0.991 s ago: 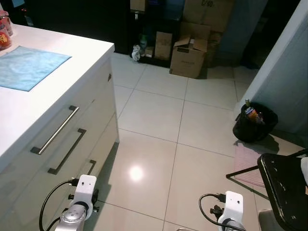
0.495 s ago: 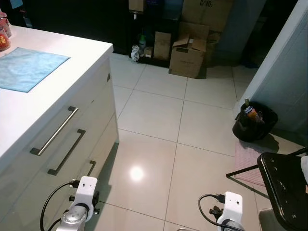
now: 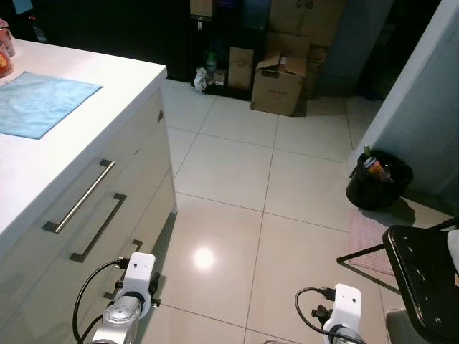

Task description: Kitchen organization

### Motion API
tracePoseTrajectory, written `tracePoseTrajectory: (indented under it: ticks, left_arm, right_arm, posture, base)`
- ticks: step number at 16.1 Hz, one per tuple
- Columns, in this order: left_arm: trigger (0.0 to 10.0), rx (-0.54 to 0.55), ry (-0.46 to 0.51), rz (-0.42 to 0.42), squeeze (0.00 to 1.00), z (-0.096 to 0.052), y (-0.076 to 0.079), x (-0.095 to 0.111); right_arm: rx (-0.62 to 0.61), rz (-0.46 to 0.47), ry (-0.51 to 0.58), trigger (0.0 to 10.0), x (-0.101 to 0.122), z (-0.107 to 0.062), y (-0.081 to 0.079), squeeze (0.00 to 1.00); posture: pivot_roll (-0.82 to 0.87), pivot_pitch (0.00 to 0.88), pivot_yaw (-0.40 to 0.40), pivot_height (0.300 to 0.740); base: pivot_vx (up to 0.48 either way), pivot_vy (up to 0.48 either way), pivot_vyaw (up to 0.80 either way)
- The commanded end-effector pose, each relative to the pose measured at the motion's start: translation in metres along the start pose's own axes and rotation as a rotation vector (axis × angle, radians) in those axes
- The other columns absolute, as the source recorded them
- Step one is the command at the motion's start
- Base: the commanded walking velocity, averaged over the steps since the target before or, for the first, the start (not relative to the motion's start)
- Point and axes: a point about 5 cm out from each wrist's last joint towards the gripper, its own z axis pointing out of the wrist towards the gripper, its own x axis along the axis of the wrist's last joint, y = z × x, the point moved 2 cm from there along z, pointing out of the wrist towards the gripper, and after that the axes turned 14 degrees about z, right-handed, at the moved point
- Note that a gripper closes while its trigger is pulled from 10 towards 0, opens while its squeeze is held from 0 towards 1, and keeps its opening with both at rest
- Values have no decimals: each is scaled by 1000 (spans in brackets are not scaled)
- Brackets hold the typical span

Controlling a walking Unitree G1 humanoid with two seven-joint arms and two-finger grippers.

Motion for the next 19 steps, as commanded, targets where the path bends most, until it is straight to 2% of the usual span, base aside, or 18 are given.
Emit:
tracePoseTrajectory:
  ticks: [1, 7, 10, 15, 19]
  left_arm:
    - [10000, -16, -4, 8, 0, -1, 2, -2]
    - [10000, -17, -14, -11, 0, -1, -3, -5]
    - [10000, -19, 17, -10, 0, 1, 0, 6]
    - [10000, -20, 45, -19, 0, -3, 10, 10]
    - [10000, -17, 46, -23, 0, -6, 12, 9]
  right_arm:
    - [10, 10, 17, 10000, 6, 1, -1, 0]
    - [14, 38, 37, 10000, 11, 2, -2, 0]
    - [13, 50, 42, 10000, 11, 2, -1, 0]
    - [27, 33, 51, 10000, 13, 2, -1, 0]
    - [21, 24, 55, 10000, 12, 1, 1, 0]
  posture:
    - [-85, 0, -49, 740]
    - [-88, 0, -40, 740]
    - [-87, 0, -42, 740]
    - [-87, 0, -49, 740]
    - [-82, 0, -50, 740]
  base:
    - [0, 0, 0]
    - [0, 0, 0]
    - [0, 0, 0]
    - [0, 0, 0]
    - [0, 0, 730]
